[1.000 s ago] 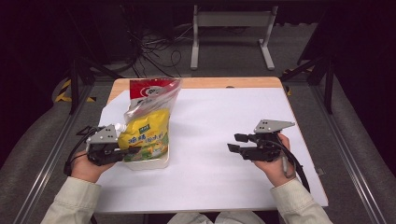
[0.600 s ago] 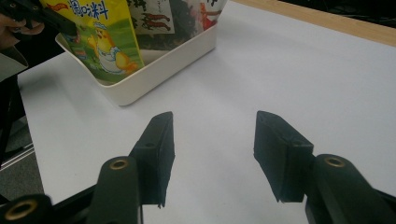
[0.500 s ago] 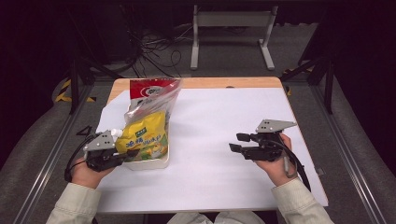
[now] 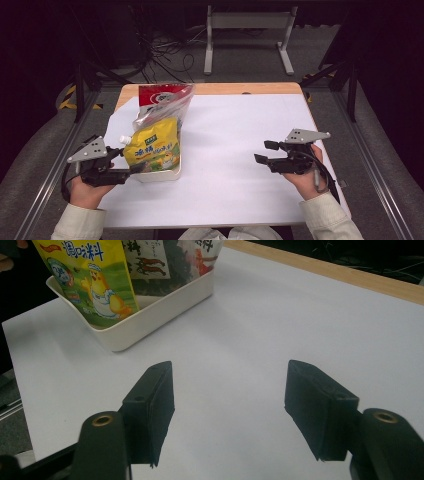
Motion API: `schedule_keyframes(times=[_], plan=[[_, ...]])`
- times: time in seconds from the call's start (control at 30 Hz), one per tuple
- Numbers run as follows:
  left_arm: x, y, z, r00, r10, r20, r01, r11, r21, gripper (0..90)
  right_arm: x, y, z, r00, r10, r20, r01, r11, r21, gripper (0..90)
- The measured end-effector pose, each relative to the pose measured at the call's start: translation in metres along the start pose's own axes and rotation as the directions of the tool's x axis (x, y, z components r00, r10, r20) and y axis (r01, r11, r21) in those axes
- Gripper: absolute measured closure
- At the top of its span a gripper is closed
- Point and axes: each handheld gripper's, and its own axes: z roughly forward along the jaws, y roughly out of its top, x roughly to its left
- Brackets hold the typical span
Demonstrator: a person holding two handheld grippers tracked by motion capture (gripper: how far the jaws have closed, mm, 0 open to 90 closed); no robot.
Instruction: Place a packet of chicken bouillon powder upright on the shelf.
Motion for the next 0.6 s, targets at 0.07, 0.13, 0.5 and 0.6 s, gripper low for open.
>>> schedule_keyframes(times=[0.07,0.13,0.5,0.6], plan=[[-0.003,-0.003,-0.007,0.9995,-0.008,-0.03,0.008,0.9999,-0.007,29.1,-0.002,-0.002,-0.004,1.0,-0.004,0.004,0.004,1.0,-0.003,35.6],[-0.005,-0.004,-0.009,0.9991,-0.014,-0.039,0.014,0.9999,-0.009,27.8,-0.003,-0.004,-0.008,1.0,-0.003,0.008,0.003,1.0,-0.004,35.3],[-0.005,-0.03,-0.016,0.9933,-0.066,-0.094,0.066,0.9978,-0.005,22.0,-0.015,-0.019,-0.037,0.9986,-0.013,0.051,0.015,0.999,-0.033,31.1],[-0.003,-0.039,-0.017,0.9887,-0.102,-0.11,0.099,0.9947,-0.025,17.4,-0.017,-0.025,-0.043,0.998,-0.016,0.062,0.019,0.999,-0.039,29.1]])
